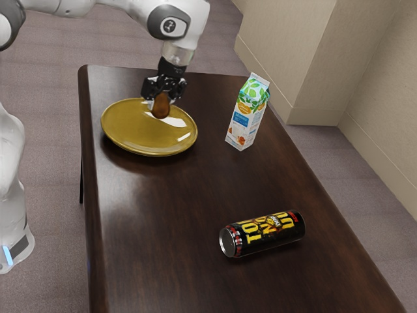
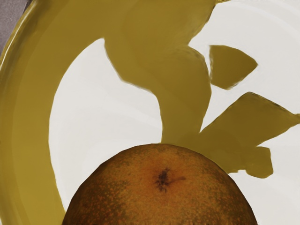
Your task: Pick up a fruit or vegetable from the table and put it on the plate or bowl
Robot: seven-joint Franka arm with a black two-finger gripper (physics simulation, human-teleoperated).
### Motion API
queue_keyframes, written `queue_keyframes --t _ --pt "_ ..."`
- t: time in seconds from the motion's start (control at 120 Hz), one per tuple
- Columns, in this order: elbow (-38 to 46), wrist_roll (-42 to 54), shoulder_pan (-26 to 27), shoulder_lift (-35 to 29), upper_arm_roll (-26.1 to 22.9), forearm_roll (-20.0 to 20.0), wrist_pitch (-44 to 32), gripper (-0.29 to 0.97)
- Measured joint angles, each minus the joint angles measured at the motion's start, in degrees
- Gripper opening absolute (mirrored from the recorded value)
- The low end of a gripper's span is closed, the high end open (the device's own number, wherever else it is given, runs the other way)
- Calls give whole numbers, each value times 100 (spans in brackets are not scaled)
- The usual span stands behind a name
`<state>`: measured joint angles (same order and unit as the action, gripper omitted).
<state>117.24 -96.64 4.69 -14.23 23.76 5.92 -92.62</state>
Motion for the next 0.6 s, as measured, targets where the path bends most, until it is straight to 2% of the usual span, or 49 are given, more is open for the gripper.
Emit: queue_keyframes --t 0.1,0.2,0.242,0.308,0.35,0.442,0.6 --pt "-2 143 33 1 -3 95 35 55" --pt "-14 263 93 -4 -60 131 56 61" --pt "-72 304 141 -18 -246 130 79 63" --pt "-837 372 414 8 -894 126 316 65" --pt "-1545 509 768 180 -1078 223 534 66" --pt "-2583 1309 1024 692 -1169 601 768 67" --pt "-2856 3260 841 1213 -1248 775 430 68"
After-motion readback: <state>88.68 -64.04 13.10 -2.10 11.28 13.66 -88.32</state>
